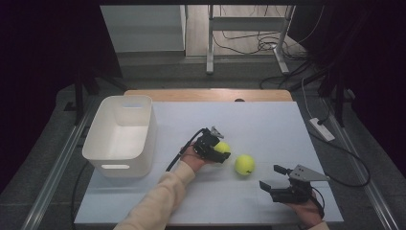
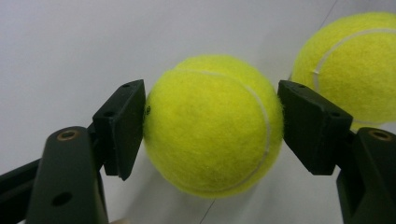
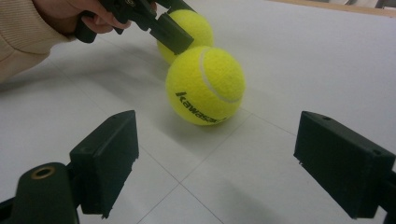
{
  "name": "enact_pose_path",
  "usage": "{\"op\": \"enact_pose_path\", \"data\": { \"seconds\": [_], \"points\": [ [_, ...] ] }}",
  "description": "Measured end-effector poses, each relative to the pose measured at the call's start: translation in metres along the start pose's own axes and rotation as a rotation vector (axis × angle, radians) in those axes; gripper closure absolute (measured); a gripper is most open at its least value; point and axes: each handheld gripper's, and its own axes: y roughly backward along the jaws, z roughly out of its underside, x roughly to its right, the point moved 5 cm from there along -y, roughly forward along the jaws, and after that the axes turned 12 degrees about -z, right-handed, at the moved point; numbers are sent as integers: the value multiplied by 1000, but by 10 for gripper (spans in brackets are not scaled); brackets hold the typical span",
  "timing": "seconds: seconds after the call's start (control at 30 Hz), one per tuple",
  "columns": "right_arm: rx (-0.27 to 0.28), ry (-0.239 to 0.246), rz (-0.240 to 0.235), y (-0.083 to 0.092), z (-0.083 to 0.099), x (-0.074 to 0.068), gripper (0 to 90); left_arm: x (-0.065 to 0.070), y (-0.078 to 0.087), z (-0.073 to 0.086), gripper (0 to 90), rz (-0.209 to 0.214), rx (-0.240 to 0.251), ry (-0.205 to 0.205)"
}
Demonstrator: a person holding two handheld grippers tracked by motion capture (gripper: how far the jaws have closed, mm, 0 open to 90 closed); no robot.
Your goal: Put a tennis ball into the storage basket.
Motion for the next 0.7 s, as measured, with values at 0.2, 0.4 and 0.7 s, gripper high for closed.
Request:
{"op": "enact_pose_path", "data": {
  "seconds": [0.2,0.4,0.7],
  "points": [
    [-1,0,1,0,0,0,136,-3,12,-3,282,5,33,7],
    [0,0,3,0,0,0,137,-4,21,-5,282,2,58,2],
    [0,-1,5,0,0,0,137,-5,33,-7,282,2,94,10]
  ]
}}
